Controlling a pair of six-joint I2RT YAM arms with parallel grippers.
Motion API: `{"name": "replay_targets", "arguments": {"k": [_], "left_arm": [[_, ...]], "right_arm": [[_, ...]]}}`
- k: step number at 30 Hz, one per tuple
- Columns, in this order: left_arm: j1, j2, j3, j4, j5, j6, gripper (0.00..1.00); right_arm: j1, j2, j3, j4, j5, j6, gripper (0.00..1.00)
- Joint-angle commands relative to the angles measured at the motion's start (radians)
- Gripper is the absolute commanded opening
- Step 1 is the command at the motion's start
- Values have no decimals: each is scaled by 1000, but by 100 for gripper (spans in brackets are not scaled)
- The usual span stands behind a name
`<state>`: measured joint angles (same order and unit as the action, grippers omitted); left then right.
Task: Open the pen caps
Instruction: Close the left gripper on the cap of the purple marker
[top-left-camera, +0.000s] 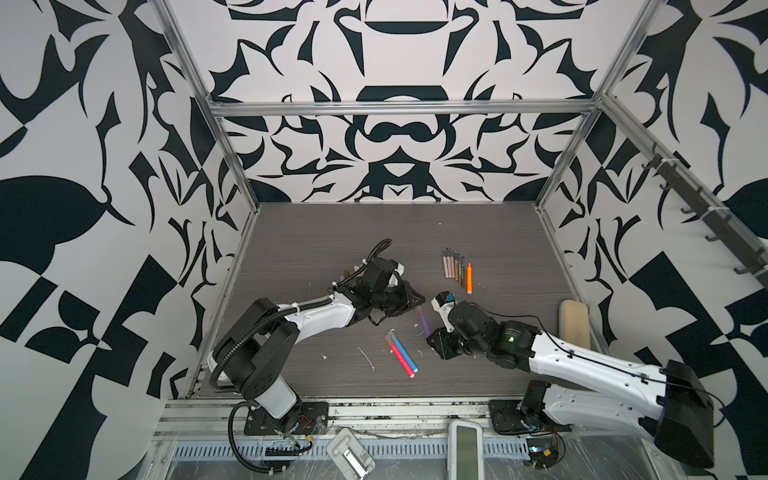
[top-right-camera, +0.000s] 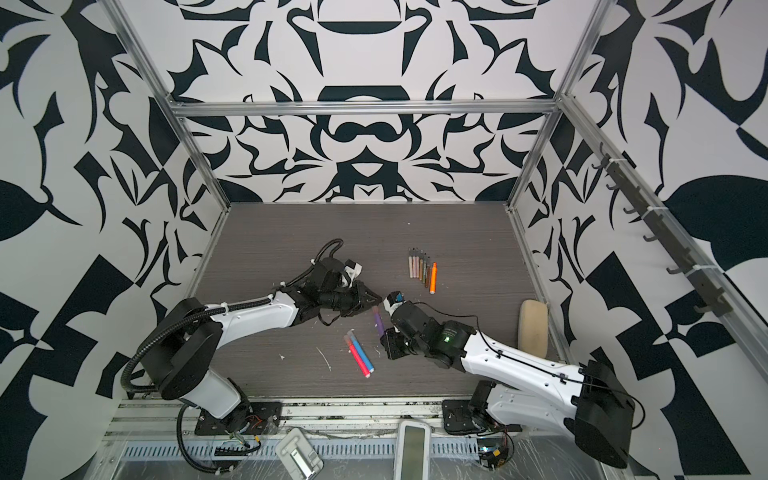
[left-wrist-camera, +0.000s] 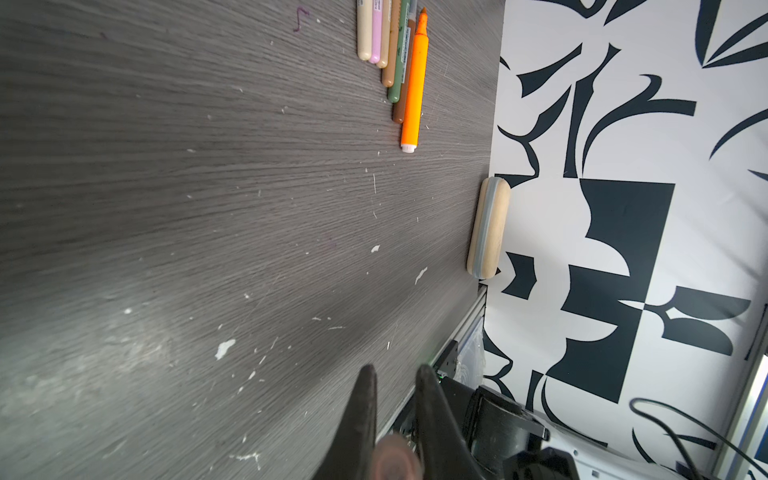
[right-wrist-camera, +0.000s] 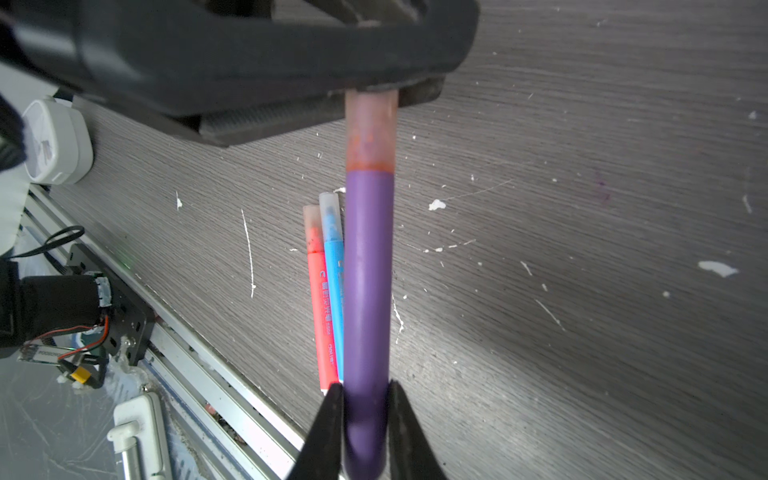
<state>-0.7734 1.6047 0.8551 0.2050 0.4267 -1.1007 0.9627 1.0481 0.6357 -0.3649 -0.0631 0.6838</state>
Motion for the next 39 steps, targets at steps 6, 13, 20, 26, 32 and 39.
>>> {"name": "replay_targets", "arguments": {"k": [6, 13, 20, 26, 32, 39], "left_arm": [[-20, -29, 19, 20, 5, -7, 0], [-21, -61, 2, 14, -3, -19, 17], [-20, -70, -16, 23, 1, -26, 33], [-32, -73, -23, 42, 10, -31, 32], [-33, -78, -29, 43, 13, -26, 0], [-44, -83, -30, 51, 12, -22, 0]], "right_arm": [[-17, 49, 72, 20, 7, -19, 33], [-22, 98, 81, 75, -13, -8, 0], [-23, 111, 105, 63, -5, -8, 0], [-23, 119, 119, 56, 9, -9, 0], [-23, 122, 130, 46, 16, -8, 0], [-25, 134, 150, 40, 31, -5, 32]]}}
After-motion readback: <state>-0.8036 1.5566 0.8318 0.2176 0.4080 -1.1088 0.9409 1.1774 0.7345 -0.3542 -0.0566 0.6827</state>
